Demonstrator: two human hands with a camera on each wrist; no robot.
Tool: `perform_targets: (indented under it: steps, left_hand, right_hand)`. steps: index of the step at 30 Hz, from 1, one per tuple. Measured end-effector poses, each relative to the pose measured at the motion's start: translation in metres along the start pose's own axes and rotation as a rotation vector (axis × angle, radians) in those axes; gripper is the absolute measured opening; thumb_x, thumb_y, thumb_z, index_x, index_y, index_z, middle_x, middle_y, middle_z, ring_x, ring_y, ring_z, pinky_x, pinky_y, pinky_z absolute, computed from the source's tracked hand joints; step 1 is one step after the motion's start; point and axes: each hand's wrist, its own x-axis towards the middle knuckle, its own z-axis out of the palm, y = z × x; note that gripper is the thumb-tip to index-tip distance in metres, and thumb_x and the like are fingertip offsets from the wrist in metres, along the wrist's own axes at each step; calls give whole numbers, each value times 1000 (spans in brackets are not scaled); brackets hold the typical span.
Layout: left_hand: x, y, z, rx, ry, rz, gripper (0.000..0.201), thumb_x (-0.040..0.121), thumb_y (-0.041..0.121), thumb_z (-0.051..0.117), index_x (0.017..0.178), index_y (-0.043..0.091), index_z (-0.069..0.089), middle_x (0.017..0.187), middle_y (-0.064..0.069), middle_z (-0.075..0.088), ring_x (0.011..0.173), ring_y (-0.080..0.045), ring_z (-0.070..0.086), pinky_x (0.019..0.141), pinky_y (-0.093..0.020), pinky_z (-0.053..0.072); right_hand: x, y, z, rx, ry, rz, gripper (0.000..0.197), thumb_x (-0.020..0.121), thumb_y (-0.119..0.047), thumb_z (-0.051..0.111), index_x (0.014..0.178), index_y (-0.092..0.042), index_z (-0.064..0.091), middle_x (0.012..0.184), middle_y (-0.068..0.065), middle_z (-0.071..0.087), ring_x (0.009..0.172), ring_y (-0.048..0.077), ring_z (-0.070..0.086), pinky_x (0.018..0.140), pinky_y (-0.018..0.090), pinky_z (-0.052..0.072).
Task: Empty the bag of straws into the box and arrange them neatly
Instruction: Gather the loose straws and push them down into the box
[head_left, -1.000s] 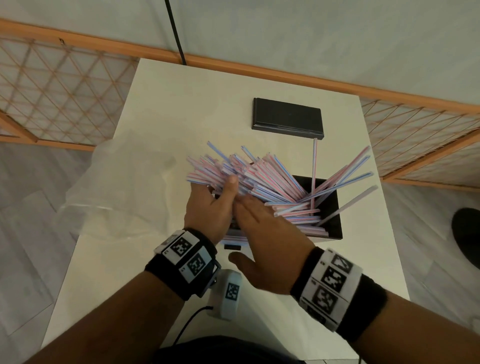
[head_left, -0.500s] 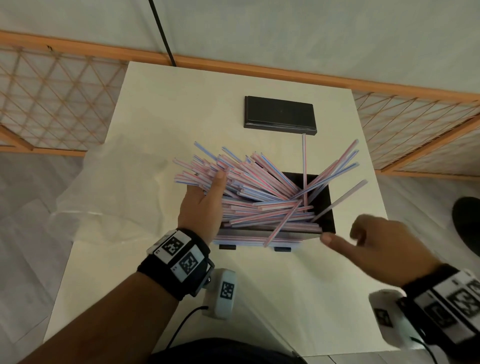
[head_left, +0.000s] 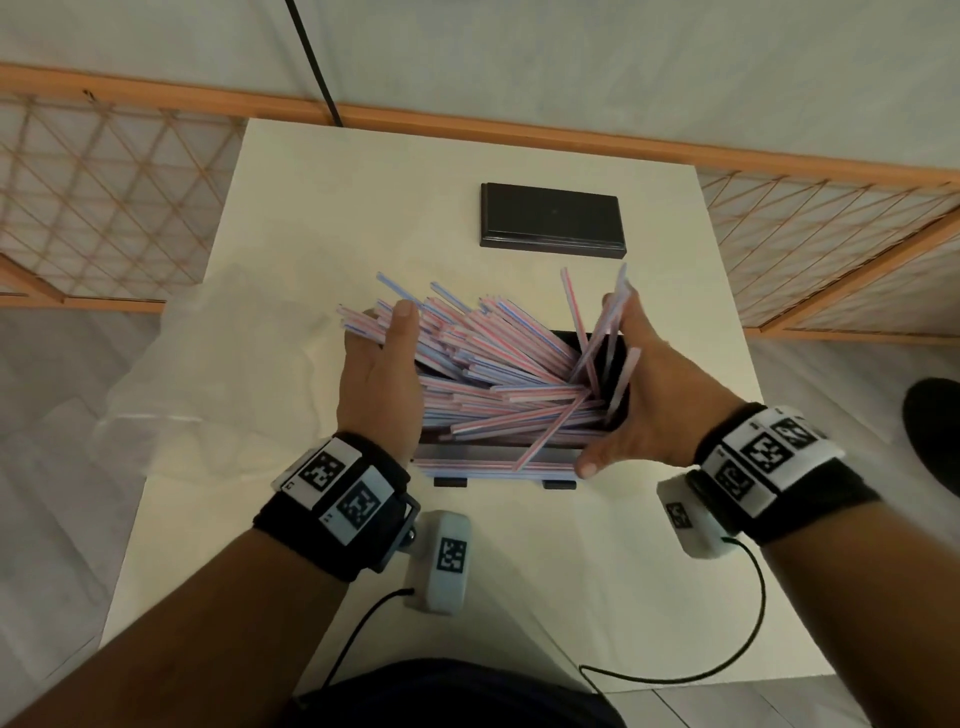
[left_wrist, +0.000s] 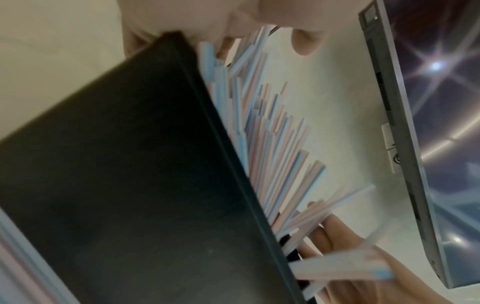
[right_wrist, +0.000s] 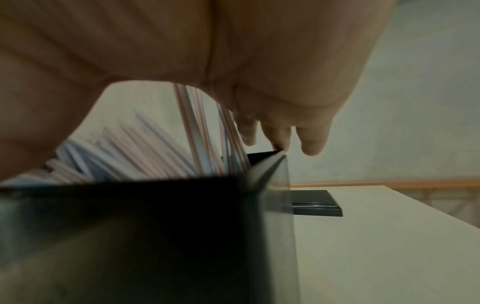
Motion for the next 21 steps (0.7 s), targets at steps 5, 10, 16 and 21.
perform_targets:
  steps: [5, 10, 16, 21]
  left_hand:
    - [-6, 7, 8, -20, 8, 29, 75, 82, 60, 52, 143, 16, 50, 125, 12, 60, 116, -1, 57, 108, -29, 40]
    - [-6, 11, 12, -108, 43, 60, 65, 85, 47, 64, 140, 16, 48, 131, 0, 60, 115, -7, 61, 95, -19, 48]
    - [-5, 5, 14, -136, 100, -1, 18, 93, 40, 70, 106, 31, 61, 107, -3, 71, 98, -9, 73, 91, -46, 59]
    - [-4, 9, 14, -164, 87, -91, 11, 103, 30, 57, 101, 20, 61, 89, -1, 68, 76, -15, 71, 74, -39, 64]
  right_hand:
    - [7, -23, 22, -147, 35, -58, 166, 36, -63, 92, 153, -25, -20, 166, -3, 3, 153, 20, 1, 122, 46, -4]
    - [17, -36, 48, -63, 207, -165, 85, 68, -62, 76, 134, -23, 41, 130, -1, 51, 129, 29, 45, 111, 56, 29]
    - [9, -63, 61, -61, 193, -231, 66, 85, 2, 55, 148, -6, 36, 152, 16, 40, 150, 31, 20, 122, 43, 8]
    - [3, -87, 78, -83, 273, -298, 64, 75, 12, 55, 136, -5, 46, 149, 15, 46, 145, 40, 29, 116, 58, 18]
